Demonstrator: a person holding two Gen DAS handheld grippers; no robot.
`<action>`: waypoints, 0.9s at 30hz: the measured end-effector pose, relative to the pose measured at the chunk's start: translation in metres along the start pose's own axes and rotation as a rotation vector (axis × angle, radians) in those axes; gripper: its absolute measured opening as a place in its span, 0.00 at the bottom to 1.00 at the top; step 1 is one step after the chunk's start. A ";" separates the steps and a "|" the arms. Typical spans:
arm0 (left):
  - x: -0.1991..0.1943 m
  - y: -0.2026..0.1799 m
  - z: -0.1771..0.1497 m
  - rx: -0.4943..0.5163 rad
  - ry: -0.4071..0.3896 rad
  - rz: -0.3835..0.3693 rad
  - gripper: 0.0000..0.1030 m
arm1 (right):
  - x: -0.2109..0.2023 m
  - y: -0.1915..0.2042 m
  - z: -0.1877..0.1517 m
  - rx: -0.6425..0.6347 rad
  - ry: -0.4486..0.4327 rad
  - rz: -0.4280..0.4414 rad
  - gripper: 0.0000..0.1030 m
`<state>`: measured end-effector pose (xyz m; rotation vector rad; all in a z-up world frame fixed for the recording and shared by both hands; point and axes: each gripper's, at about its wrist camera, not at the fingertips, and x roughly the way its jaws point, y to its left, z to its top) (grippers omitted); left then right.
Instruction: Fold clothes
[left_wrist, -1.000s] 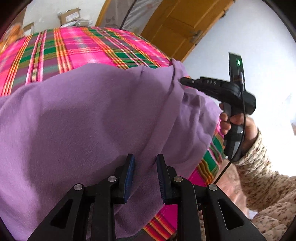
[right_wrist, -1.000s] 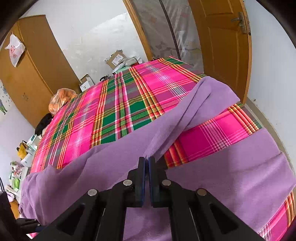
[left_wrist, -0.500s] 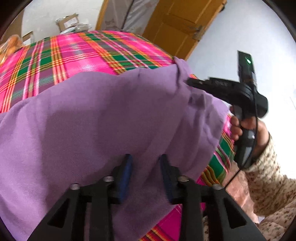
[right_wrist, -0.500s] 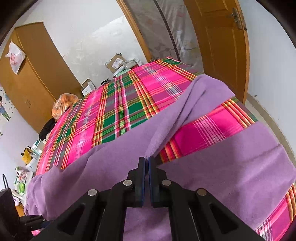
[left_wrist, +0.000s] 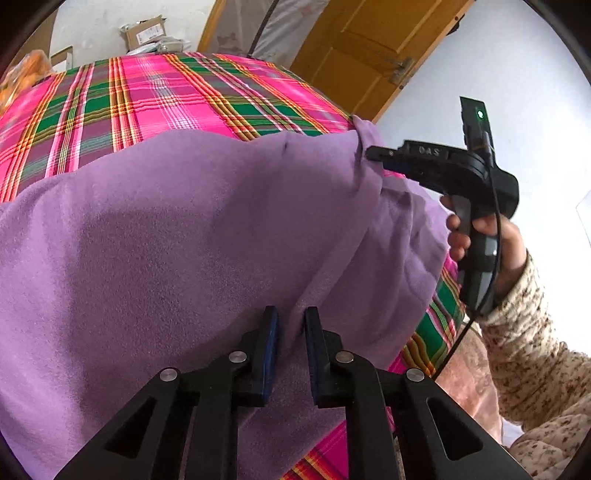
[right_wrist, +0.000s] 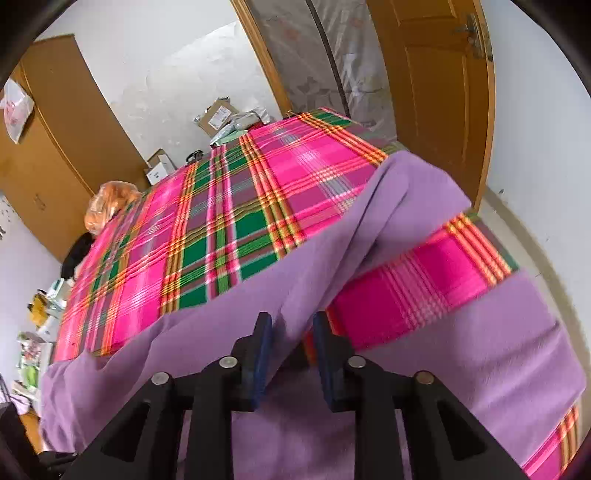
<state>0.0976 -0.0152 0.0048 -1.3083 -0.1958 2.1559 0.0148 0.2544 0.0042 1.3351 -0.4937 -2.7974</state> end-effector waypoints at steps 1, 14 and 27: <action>0.000 0.000 0.000 -0.002 0.001 0.000 0.14 | 0.003 0.001 0.003 -0.007 0.003 -0.017 0.25; 0.001 -0.005 -0.002 0.028 0.003 0.017 0.14 | 0.026 -0.020 0.015 0.077 0.036 0.050 0.04; -0.016 -0.006 -0.002 0.051 -0.060 0.027 0.05 | -0.029 -0.014 0.016 0.047 -0.127 0.072 0.04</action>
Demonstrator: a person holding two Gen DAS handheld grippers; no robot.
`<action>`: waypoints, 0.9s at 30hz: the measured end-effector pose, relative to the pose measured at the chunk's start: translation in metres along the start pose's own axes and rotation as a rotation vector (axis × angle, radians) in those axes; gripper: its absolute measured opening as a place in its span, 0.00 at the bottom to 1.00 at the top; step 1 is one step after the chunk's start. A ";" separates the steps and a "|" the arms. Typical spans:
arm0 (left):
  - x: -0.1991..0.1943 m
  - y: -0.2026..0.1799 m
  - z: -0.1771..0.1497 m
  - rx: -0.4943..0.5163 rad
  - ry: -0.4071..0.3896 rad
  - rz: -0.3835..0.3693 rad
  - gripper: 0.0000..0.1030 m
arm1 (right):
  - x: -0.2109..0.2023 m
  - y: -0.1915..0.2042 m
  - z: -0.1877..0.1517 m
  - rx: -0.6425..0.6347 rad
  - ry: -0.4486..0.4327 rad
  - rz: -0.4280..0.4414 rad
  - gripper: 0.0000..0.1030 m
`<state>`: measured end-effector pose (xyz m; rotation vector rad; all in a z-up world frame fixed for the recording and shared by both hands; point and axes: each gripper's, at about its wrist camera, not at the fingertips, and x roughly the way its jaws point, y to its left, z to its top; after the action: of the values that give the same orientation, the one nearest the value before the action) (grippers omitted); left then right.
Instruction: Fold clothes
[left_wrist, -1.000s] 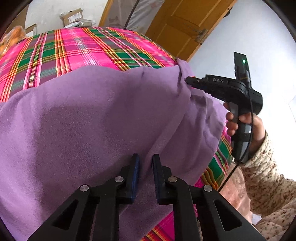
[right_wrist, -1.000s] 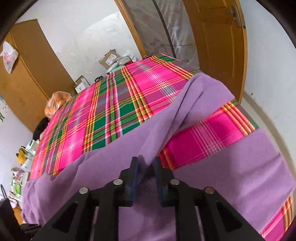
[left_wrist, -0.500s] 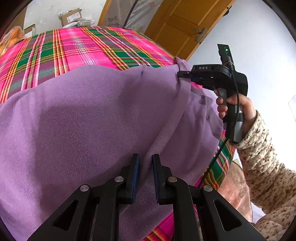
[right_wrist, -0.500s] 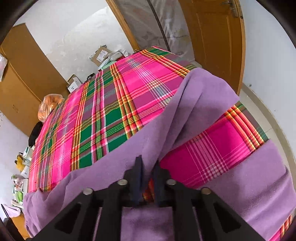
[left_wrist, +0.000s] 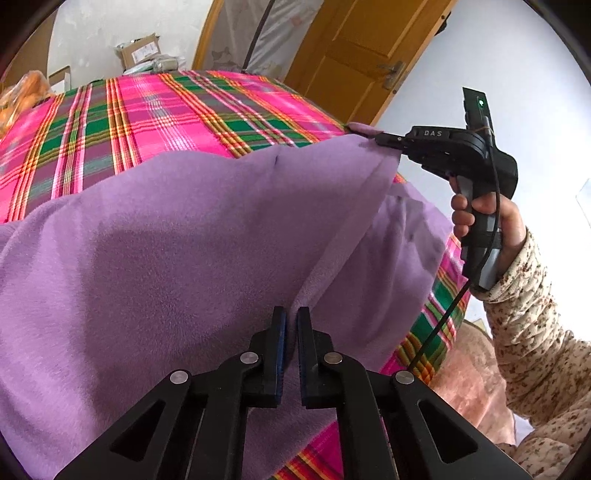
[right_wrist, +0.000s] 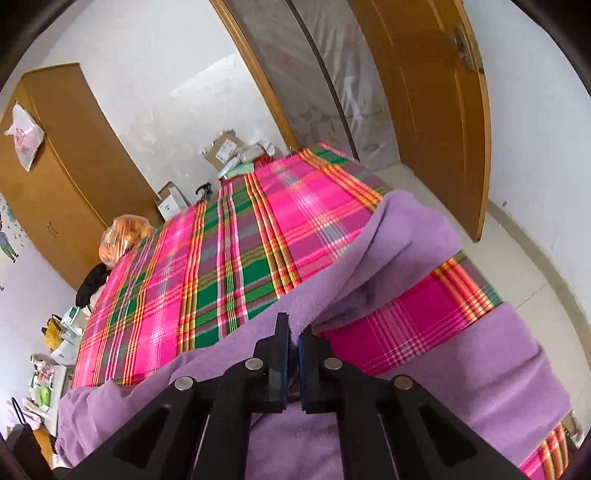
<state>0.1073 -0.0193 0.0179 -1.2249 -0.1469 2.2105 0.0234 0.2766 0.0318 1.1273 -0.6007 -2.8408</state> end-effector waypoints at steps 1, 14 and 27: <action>-0.003 0.000 0.000 0.003 -0.010 -0.001 0.05 | -0.006 0.001 -0.001 -0.003 -0.016 0.003 0.04; -0.029 -0.015 -0.003 0.045 -0.080 -0.032 0.05 | -0.075 0.001 -0.015 -0.037 -0.164 -0.024 0.04; -0.028 -0.024 -0.019 0.064 -0.038 -0.033 0.05 | -0.097 -0.026 -0.059 0.029 -0.171 -0.058 0.04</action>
<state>0.1442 -0.0188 0.0360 -1.1383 -0.1102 2.1937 0.1370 0.2961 0.0468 0.9260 -0.6297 -3.0097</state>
